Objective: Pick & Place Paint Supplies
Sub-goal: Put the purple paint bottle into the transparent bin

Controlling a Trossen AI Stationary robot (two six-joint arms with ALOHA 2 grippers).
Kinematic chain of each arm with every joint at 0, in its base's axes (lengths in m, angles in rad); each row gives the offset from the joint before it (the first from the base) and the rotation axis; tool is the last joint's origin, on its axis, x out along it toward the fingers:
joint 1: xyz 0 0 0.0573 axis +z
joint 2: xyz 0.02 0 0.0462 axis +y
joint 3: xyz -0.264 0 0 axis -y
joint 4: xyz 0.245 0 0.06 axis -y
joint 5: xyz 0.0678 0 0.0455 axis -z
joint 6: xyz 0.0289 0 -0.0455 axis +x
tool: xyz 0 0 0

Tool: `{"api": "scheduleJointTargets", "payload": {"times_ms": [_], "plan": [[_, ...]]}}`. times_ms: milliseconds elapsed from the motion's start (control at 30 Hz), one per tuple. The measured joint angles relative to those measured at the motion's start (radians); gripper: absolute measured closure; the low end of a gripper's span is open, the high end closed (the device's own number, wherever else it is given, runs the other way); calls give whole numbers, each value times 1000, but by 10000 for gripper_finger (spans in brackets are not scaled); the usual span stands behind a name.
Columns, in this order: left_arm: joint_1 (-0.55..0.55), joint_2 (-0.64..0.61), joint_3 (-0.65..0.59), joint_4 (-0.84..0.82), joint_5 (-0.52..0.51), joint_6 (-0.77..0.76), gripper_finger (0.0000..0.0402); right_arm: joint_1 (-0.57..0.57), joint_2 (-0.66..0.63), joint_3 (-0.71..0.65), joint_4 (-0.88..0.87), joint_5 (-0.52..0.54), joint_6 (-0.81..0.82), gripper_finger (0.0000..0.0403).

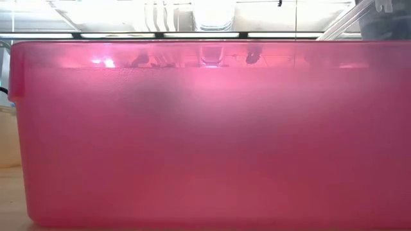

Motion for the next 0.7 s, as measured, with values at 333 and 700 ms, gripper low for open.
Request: {"api": "scheduleJointTargets", "payload": {"times_ms": [333, 700], "plan": [[1, 1, -75, 64, 1, 3, 2, 0, 35, -38, -1, -1, 76, 292], [1, 1, -77, 81, 1, 5, 2, 0, 52, -51, -1, -17, 94, 292]]}}
